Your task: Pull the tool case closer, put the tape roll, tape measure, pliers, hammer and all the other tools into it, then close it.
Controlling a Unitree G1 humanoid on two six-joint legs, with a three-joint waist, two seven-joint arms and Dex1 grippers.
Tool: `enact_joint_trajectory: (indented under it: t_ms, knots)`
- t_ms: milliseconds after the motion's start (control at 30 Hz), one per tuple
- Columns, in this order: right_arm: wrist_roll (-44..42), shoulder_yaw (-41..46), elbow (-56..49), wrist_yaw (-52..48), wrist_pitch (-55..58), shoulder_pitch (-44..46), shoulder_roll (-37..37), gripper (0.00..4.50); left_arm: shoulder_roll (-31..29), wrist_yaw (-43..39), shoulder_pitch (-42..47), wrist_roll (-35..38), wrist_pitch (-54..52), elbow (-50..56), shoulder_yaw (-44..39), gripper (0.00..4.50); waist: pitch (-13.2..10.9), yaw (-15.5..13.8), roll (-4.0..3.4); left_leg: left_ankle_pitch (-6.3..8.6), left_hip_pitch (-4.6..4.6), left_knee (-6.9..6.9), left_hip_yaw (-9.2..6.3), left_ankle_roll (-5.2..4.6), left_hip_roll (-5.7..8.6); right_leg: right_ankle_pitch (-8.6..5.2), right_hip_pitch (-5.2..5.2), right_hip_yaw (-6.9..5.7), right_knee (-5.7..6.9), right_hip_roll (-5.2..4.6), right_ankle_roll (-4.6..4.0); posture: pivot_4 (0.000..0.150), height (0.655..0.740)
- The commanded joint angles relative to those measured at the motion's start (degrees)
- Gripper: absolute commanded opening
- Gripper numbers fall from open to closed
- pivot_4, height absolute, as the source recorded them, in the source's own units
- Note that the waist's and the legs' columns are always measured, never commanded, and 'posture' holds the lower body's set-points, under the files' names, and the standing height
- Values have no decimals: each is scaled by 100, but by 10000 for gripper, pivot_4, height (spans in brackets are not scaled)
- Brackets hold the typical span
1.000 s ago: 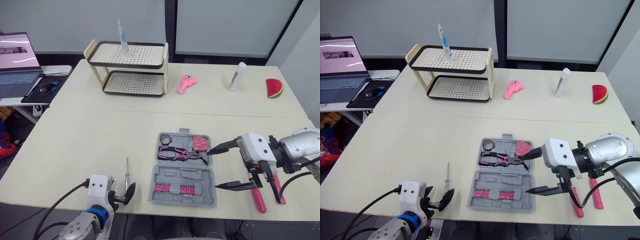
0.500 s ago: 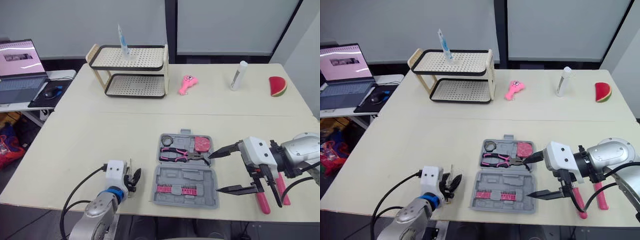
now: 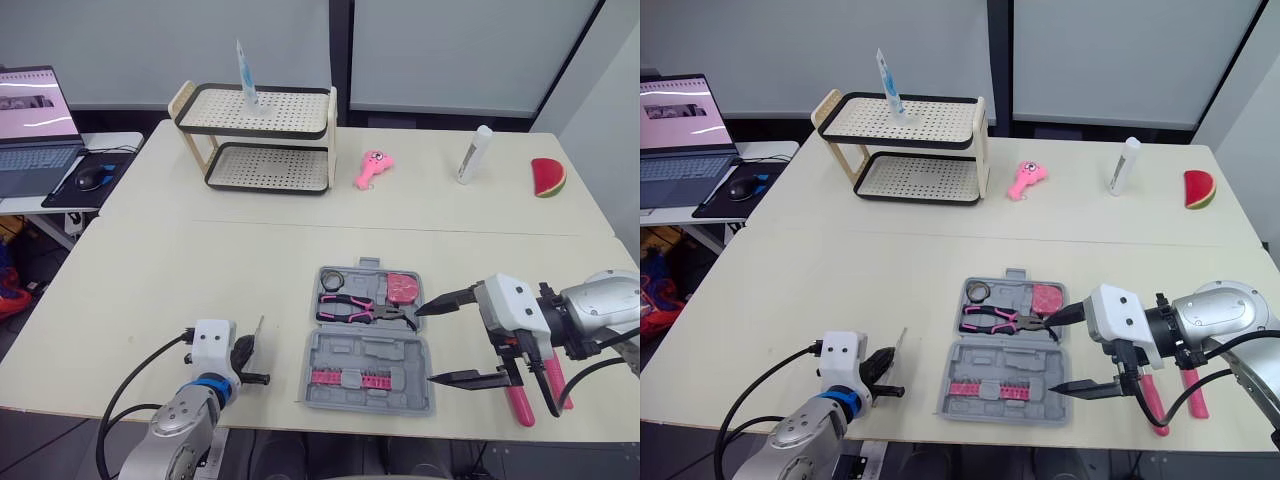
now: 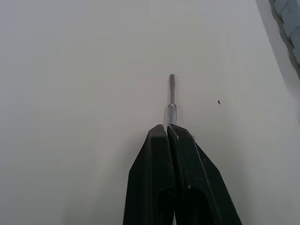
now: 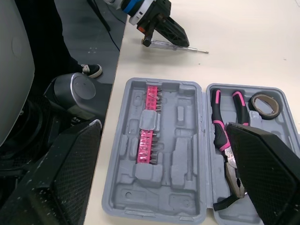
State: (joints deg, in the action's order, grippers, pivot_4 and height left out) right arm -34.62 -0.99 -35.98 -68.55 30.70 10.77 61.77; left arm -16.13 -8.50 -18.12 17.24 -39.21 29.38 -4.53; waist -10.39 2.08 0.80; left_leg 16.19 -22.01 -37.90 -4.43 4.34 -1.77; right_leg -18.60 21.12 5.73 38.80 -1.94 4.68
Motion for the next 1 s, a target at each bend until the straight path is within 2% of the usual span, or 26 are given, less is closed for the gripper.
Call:
enact_joint_trajectory:
  t_ms: [33,200,267,333,433,667,867,967,1000]
  knots:
    - [-79,159,-143,40,17,101,-18,45000,-112,-97,-72,-23,124,372,-182,330,-1,0,1,0,0,1,0,0,0,0,1,-1,0,0,0,1500,7350]
    - [-104,131,-137,55,33,129,-26,45000,-480,-498,-24,30,232,422,-367,330,-2,-6,4,0,1,1,-2,0,0,0,1,-4,2,1,0,1500,7350]
    - [-110,103,-134,58,46,154,-32,45000,-873,-1091,-8,160,364,326,-375,330,-5,-19,9,-1,1,1,-3,1,-1,0,1,-6,4,1,-1,1500,7350]
    - [-105,72,-135,65,60,184,-42,45000,-1362,-1749,71,135,643,50,-272,330,-10,-31,17,-1,1,2,-6,2,-1,-2,2,-12,6,1,-3,1500,7350]
    - [-67,-19,-147,113,91,243,-104,45000,-1692,-2176,474,-12,1052,-739,-211,330,-12,-38,17,-1,1,4,-8,2,-2,-3,1,-16,5,0,-6,1500,7350]
    - [92,-162,-171,197,89,253,-188,45000,-1799,-2653,1241,-80,1081,-1710,89,330,-19,-37,30,-1,-8,3,-11,2,-2,-3,7,-19,3,-1,-5,1500,7350]
    - [174,-221,-203,261,106,238,-241,45000,-1837,-2887,1506,-73,1083,-1904,164,330,-19,-23,30,-1,-7,1,-16,2,-3,-3,6,-22,10,0,-5,1500,7350]
    - [204,-231,-222,303,115,226,-253,45000,-1965,-3036,1407,29,912,-1797,65,5878,-19,-24,30,-1,-7,1,-16,2,-3,-3,7,-23,11,0,-5,1500,7350]
    - [202,-231,-239,320,121,221,-259,45000,-2016,-3082,1365,35,903,-1763,38,9069,-19,-23,30,-1,-7,1,-17,2,-3,-3,7,-23,12,0,-5,1500,7350]
